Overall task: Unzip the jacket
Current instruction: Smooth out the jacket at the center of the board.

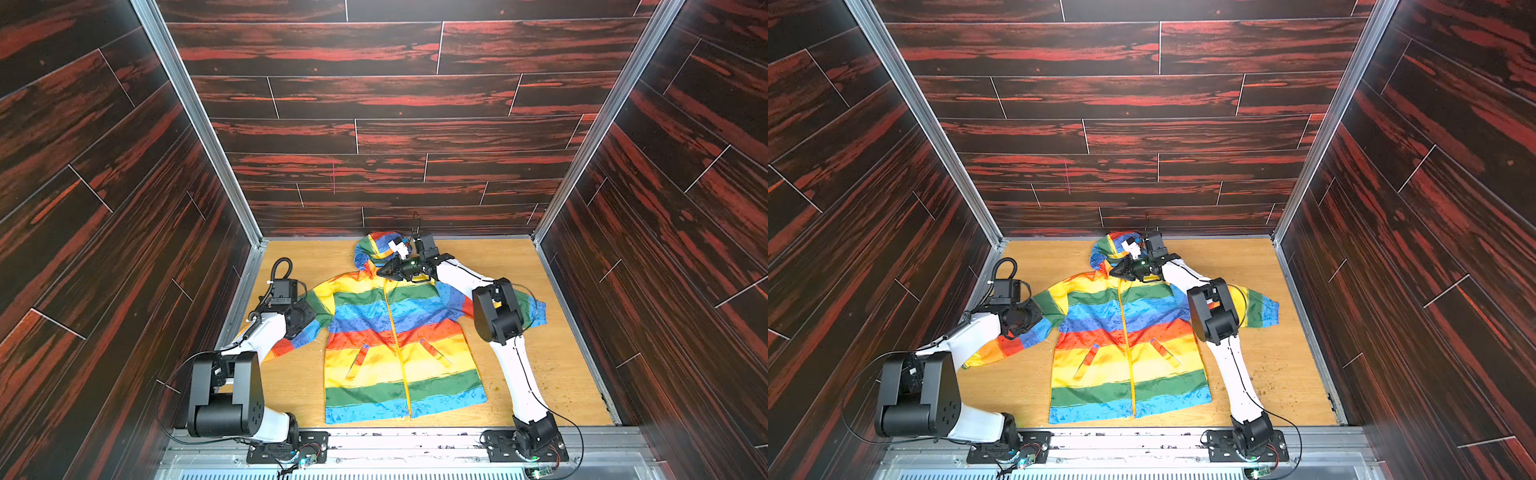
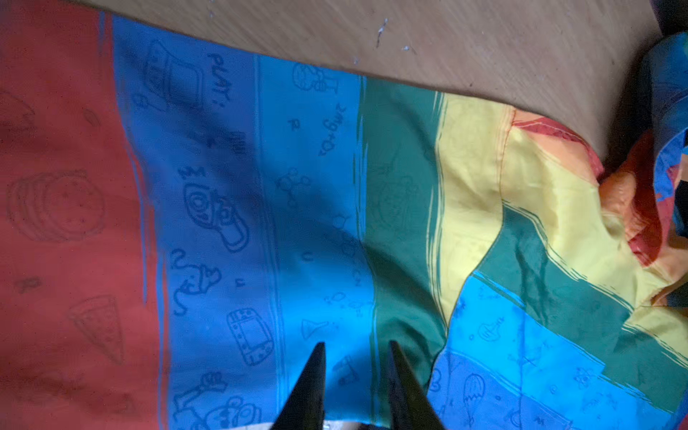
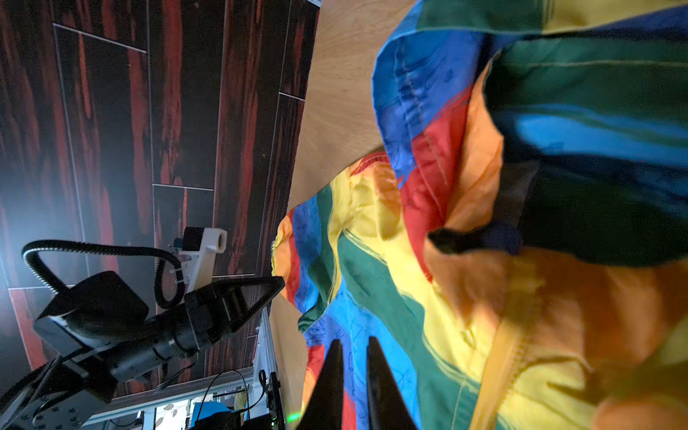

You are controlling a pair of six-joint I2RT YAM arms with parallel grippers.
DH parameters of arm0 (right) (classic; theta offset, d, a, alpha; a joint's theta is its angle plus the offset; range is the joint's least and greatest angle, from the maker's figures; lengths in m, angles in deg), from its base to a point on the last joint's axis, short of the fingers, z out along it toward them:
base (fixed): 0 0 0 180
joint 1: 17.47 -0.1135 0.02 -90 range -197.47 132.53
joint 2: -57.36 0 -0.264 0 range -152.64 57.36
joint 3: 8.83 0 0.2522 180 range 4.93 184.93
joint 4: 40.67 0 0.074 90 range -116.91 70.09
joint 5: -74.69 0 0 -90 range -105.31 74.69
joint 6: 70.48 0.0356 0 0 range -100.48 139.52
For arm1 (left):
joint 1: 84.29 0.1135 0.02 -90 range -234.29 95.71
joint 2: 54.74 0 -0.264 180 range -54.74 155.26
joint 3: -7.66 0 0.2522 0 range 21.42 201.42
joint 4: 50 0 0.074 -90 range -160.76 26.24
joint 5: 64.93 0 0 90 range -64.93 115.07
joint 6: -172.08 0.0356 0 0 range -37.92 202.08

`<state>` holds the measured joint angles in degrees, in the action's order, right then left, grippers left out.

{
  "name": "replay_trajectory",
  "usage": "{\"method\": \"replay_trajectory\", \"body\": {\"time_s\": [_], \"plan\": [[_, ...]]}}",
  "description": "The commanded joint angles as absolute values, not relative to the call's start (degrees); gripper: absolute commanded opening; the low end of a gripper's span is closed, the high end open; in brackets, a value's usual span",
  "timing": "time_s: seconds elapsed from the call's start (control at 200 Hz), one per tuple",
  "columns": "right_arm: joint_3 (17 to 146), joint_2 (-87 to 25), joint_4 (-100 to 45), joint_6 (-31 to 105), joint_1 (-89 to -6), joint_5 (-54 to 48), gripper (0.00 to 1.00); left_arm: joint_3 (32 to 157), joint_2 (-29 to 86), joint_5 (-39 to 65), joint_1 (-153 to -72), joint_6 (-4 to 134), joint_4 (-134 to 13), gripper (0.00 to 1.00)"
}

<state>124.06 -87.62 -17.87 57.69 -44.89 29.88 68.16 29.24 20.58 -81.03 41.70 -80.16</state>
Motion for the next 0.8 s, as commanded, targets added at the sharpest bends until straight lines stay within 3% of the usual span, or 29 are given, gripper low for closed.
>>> {"method": "replay_trajectory", "body": {"time_s": [0.0, 0.215, 0.431, 0.661, 0.706, 0.792], "plan": [[130.9, -93.8, -13.0, 59.4, -45.4, 26.9, 0.13, 67.0, 29.5, 20.7, -79.0, 41.3, -80.6, 0.26], [155.7, -105.6, 12.1, 54.7, -45.7, 12.8, 0.11, 64.6, 29.6, 19.9, -74.1, 41.5, -81.0, 0.22], [149.3, -103.5, 14.6, 50.6, -45.9, 5.5, 0.11, 62.2, 27.9, 19.5, -71.1, 42.6, -80.8, 0.20], [152.4, -102.6, 16.8, 46.5, -46.2, 2.6, 0.11, 61.6, 23.5, 17.3, -70.6, 43.6, -79.4, 0.21], [151.3, -100.4, 14.7, 45.2, -46.3, 3.6, 0.11, 61.5, 21.1, 16.7, -70.6, 44.2, -78.4, 0.26], [148.1, -93.7, 9.6, 41.3, -46.8, 4.2, 0.13, 61.9, 14.5, 17.8, -70.6, 45.7, -77.7, 0.45]]}}
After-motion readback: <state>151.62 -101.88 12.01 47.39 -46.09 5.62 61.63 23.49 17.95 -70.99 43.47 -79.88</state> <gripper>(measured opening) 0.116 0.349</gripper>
